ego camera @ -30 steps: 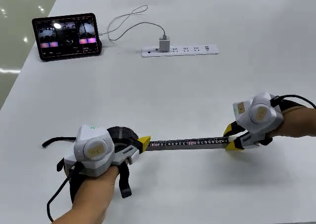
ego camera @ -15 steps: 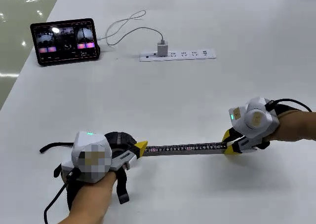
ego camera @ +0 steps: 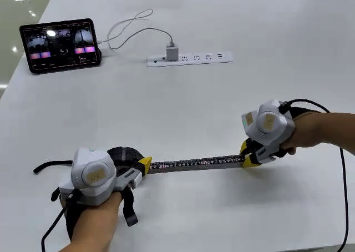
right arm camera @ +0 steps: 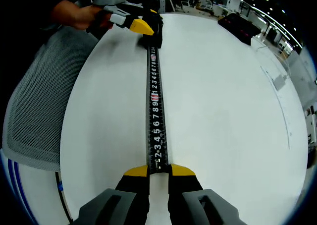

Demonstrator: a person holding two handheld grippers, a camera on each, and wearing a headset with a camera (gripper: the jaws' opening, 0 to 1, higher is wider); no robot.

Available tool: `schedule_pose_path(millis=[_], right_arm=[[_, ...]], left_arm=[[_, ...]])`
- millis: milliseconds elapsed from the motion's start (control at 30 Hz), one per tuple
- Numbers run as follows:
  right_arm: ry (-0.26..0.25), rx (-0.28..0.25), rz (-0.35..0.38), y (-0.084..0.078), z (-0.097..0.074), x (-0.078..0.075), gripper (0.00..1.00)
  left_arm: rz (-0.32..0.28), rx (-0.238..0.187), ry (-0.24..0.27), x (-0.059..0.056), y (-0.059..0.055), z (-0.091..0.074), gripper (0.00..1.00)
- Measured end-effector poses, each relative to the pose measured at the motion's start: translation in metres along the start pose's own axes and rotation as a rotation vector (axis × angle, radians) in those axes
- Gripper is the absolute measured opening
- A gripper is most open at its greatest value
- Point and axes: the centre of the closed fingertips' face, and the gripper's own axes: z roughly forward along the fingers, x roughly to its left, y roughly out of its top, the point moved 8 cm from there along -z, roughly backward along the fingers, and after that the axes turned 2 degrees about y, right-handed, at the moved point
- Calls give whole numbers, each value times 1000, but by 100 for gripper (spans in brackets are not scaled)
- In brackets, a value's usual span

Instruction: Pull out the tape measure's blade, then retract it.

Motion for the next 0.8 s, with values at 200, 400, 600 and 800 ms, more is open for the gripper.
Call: schedule_pose_path(millis=[200, 400, 600, 800], right_arm=[[-17, 31, -3, 2, 1, 2, 10], [-28, 25, 8, 1, 1, 2, 10], [-27, -1, 17, -1, 1, 2, 9], [-28, -1, 28, -1, 1, 2, 9]], left_arm=[[-21, 19, 11, -3, -3, 2, 69], [-43, 38, 8, -8, -5, 2, 61], [-39, 38, -4, -6, -5, 3, 61], [-24, 34, -4, -6, -5, 3, 59]])
